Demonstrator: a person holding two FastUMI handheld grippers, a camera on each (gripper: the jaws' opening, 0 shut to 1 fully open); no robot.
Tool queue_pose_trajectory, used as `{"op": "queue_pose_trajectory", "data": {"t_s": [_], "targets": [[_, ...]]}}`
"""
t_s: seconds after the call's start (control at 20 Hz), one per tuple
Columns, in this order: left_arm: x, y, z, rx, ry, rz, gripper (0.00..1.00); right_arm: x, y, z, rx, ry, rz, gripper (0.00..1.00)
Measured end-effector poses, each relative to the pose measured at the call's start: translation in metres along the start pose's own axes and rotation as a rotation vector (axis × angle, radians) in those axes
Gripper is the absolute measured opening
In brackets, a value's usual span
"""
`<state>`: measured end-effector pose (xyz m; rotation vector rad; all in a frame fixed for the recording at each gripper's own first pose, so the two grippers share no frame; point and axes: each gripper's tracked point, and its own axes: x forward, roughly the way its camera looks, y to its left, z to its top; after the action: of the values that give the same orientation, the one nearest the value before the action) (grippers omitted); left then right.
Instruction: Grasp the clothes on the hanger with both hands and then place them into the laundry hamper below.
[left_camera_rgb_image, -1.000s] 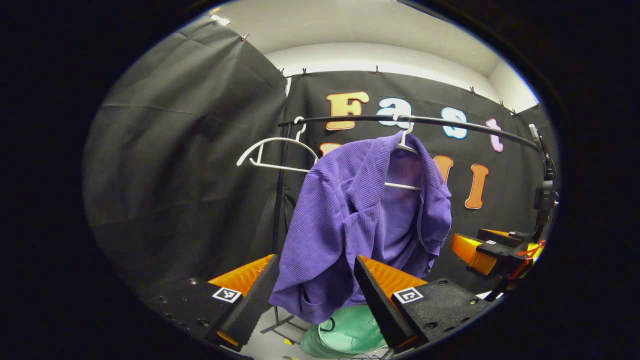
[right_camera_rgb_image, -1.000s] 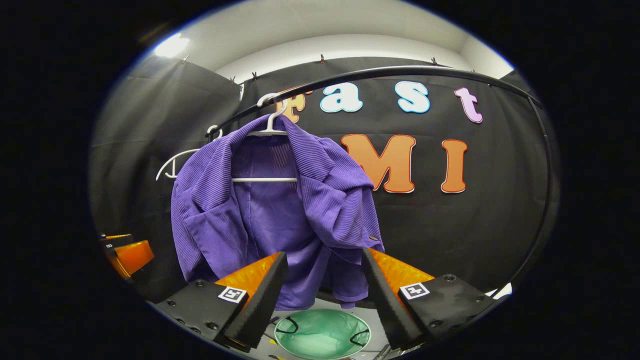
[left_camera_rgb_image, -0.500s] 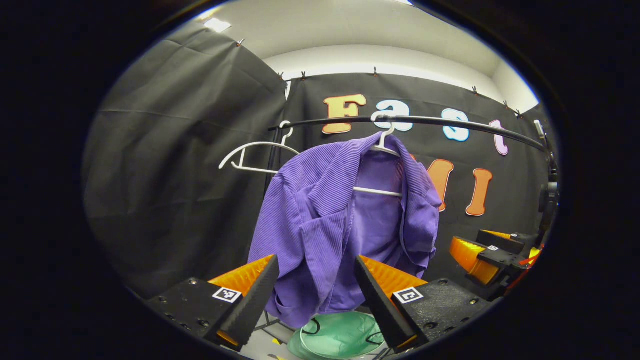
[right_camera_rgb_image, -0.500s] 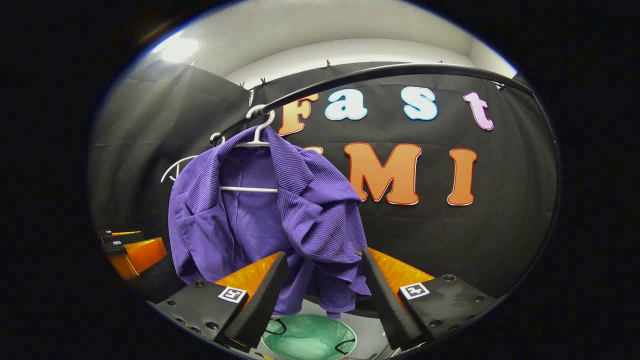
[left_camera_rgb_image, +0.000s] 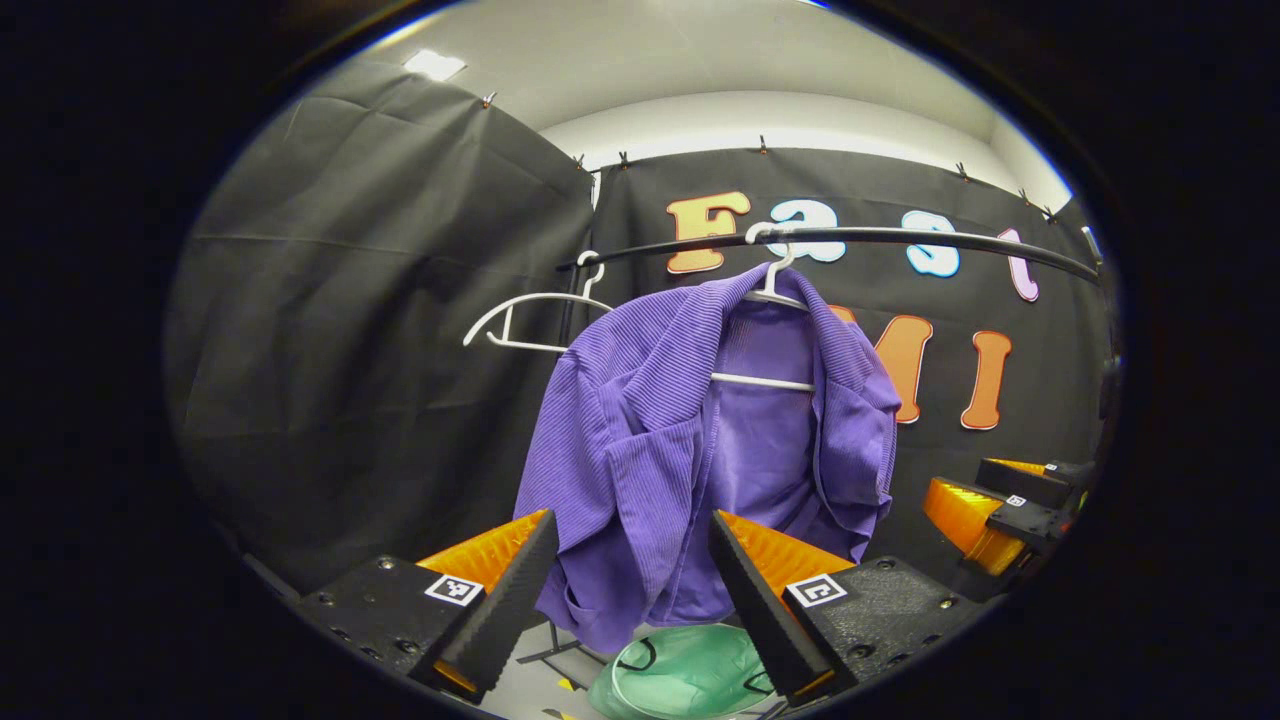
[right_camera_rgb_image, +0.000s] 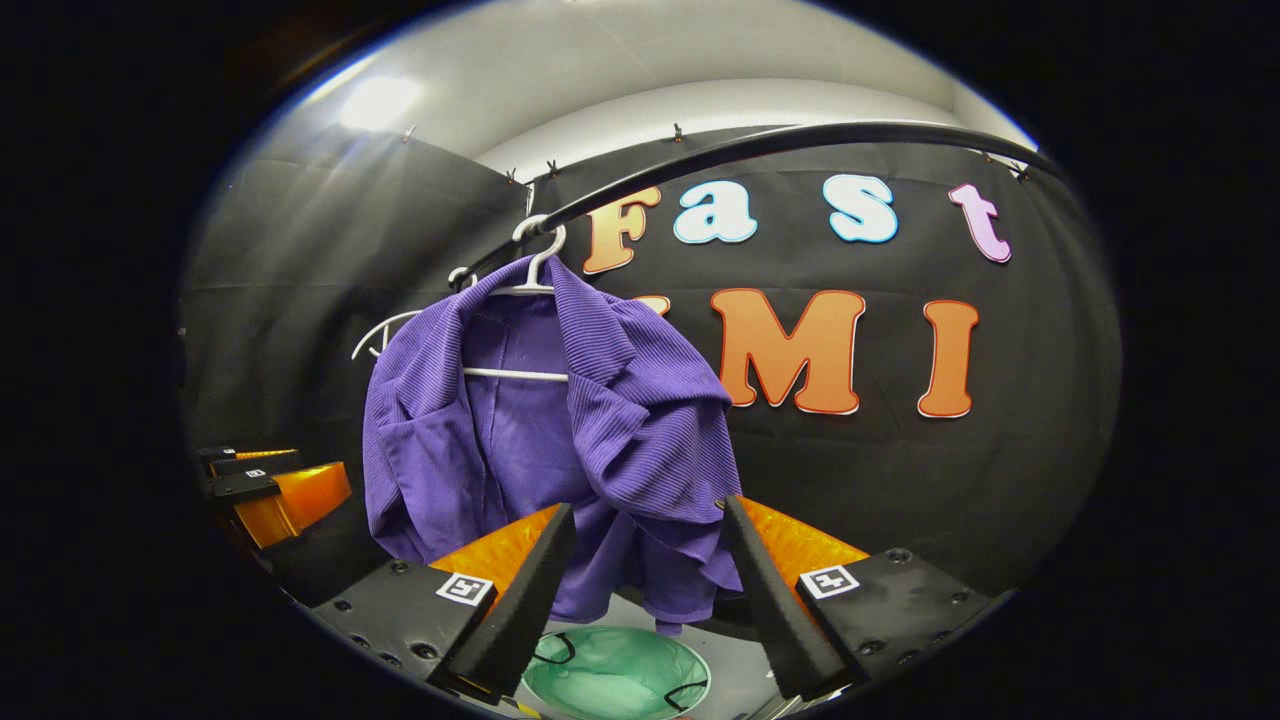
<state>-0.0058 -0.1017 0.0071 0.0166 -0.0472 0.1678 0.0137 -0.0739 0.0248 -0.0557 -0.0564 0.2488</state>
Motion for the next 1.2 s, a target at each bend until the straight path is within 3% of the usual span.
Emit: {"op": "queue_pose_trajectory", "data": {"t_s": [0.05, 0.1, 0.15, 0.3, 0.35, 0.55, 0.65, 0.7, 0.8, 0.95, 1.0, 1.05, 1.1, 1.2], "targets": [[0.001, -0.001, 0.001, -0.004, 0.002, -0.008, 0.95, 0.003, 0.002, 0.001, -0.001, -0.004, -0.002, 0.91], [0.001, 0.0, 0.001, -0.007, 0.007, -0.015, 0.92, 0.007, 0.004, 0.002, -0.002, -0.007, -0.005, 0.91], [0.001, 0.001, 0.001, -0.008, 0.01, -0.019, 0.92, 0.012, 0.007, 0.002, 0.001, -0.008, -0.003, 1.0], [0.003, 0.01, 0.004, -0.002, 0.005, -0.018, 0.95, 0.033, 0.023, 0.005, 0.009, -0.017, 0.027, 1.0], [0.004, 0.013, 0.003, 0.0, 0.006, -0.016, 0.95, 0.041, 0.025, 0.004, 0.004, -0.019, 0.027, 0.96], [0.011, 0.028, -0.004, -0.014, 0.021, 0.002, 0.92, 0.074, 0.04, 0.001, -0.023, -0.007, 0.04, 0.96], [0.015, 0.033, -0.008, -0.028, 0.031, 0.006, 0.95, 0.09, 0.044, -0.002, -0.024, 0.0, 0.042, 0.82], [0.017, 0.035, -0.01, -0.031, 0.035, 0.007, 0.95, 0.098, 0.044, -0.004, -0.021, 0.005, 0.033, 0.8], [0.022, 0.037, -0.013, -0.034, 0.041, 0.006, 0.92, 0.111, 0.041, -0.006, -0.006, 0.017, 0.024, 0.61], [0.031, 0.031, -0.018, -0.032, 0.043, -0.019, 0.95, 0.125, 0.044, -0.009, 0.033, 0.037, 0.053, 0.32], [0.035, 0.03, -0.02, -0.027, 0.045, -0.025, 0.92, 0.127, 0.036, -0.01, 0.054, 0.045, 0.028, 0.29], [0.039, 0.027, -0.022, -0.02, 0.047, -0.033, 0.92, 0.128, 0.03, -0.011, 0.093, 0.056, 0.003, 0.17], [0.044, 0.026, -0.025, -0.019, 0.044, -0.04, 0.95, 0.13, 0.032, -0.011, 0.133, 0.064, 0.025, 0.15], [0.053, 0.022, -0.026, -0.019, 0.035, -0.046, 0.92, 0.131, 0.034, -0.011, 0.173, 0.073, 0.048, 0.15]]}}
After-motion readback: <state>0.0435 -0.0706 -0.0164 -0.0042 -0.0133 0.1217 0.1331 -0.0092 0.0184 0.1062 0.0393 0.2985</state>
